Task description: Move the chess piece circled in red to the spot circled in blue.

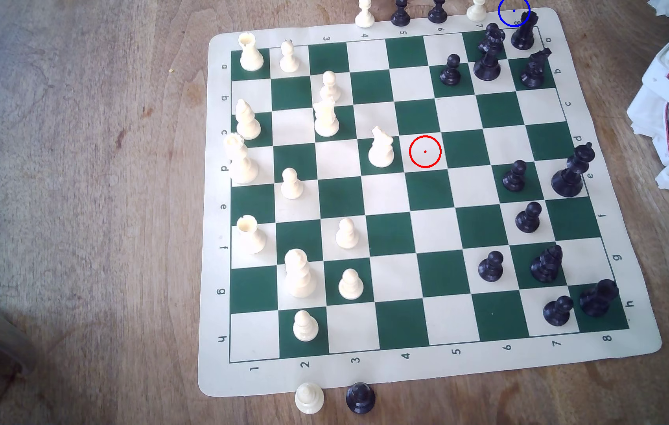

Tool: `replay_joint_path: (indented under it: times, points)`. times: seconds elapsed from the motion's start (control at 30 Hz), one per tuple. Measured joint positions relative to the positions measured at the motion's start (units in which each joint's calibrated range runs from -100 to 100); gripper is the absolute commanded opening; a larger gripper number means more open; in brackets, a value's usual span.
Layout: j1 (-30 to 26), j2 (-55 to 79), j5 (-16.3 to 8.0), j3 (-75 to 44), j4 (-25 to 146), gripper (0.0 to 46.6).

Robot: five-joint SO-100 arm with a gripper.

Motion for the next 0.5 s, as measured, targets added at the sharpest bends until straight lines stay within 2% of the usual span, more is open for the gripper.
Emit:
replay_joint_path:
  times: [0.13, 0.5]
  points:
    - [3.54, 0.92, 0.49, 1.90, -1.91, 0.2]
    - [4.42, 1.84, 0.68, 9.76, -4.86, 0.2]
